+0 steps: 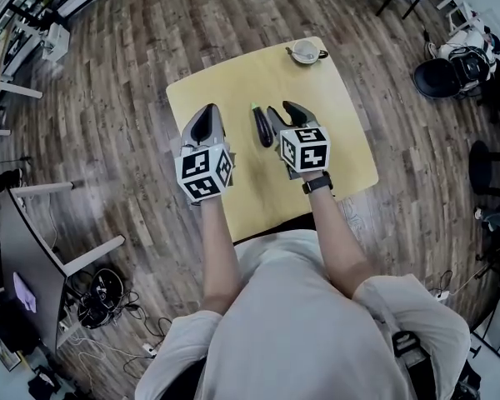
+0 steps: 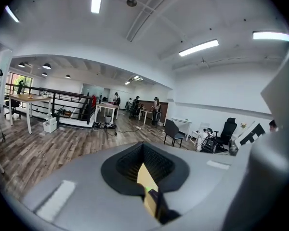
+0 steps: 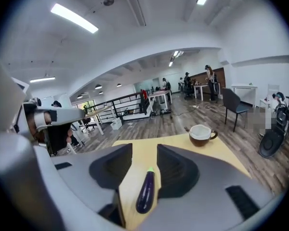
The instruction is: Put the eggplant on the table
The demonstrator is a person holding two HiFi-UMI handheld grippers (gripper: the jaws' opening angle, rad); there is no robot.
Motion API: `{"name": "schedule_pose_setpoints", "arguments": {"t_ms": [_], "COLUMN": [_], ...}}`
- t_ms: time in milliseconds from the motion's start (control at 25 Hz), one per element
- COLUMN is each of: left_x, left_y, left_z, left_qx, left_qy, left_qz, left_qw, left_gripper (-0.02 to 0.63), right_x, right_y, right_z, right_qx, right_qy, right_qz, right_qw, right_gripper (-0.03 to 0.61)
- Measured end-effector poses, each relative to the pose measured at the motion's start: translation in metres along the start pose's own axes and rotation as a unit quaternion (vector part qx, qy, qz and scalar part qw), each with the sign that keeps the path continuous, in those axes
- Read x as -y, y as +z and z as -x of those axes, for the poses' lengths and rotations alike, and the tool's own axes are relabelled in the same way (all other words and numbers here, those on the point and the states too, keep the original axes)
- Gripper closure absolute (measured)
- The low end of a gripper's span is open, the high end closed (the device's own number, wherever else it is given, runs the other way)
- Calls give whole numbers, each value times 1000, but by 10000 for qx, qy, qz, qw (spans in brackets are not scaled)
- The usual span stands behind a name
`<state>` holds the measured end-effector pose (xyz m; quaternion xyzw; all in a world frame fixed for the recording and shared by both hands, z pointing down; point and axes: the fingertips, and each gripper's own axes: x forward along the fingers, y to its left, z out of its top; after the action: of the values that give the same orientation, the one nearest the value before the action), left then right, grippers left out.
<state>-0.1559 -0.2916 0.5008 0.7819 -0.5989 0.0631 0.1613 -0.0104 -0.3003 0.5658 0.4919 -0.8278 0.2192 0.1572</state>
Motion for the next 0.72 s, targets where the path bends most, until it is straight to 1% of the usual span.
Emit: {"name": "schedule_pose_setpoints", "arguments": {"t_ms": [160,320,480,720], "left_x": [15,22,28,35], "left_y": [20,39,59,81], "left_z": [14,29,43,64], "left_qx": [177,358,663,930], "left_qy": [-112,-182,-213,-199], "left_qz": [-152,-273,-308,-467], "left_qw": [9997,9988,9971,9944], "left_gripper": [604,604,604,604], "right_x": [-4,-13,-20,-26], "right_y": [34,63,91,123], "right_z": [26,50,74,108], "right_qx": [419,838,1223,1713], "right_qy": [-75,-156,-182,-326], "right_qz": [214,319,477,639], "right_qw": [9989,9958,9912,9826], "right_gripper": [440,480,511,548]}}
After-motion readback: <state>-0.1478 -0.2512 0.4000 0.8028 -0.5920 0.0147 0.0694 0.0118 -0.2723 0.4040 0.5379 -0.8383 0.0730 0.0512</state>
